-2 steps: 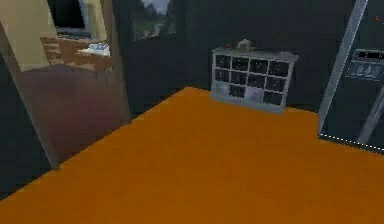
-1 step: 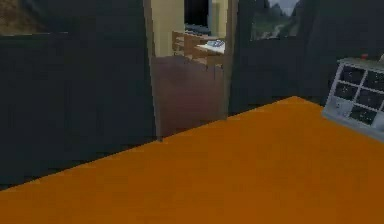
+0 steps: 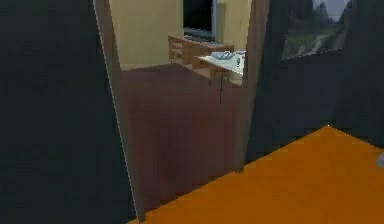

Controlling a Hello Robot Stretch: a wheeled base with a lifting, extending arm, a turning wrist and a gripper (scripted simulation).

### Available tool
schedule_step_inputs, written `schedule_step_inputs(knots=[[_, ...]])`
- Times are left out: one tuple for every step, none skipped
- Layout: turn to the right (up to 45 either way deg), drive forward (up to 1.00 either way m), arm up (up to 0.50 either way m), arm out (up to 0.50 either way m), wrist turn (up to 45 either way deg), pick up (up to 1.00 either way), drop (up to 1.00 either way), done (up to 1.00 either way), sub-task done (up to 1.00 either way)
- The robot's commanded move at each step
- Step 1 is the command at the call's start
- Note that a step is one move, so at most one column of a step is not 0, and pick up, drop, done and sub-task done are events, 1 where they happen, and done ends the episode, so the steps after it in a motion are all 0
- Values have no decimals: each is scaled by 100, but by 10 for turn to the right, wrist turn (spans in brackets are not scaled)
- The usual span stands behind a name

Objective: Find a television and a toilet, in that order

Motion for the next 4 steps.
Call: schedule_step_inputs(knots=[[0,100,0,0,0,0,0,0,0],[-90,0,0,0,0,0,0,0,0],[0,5,0,0,0,0,0,0,0],[0,100,0,0,0,0,0,0,0]])
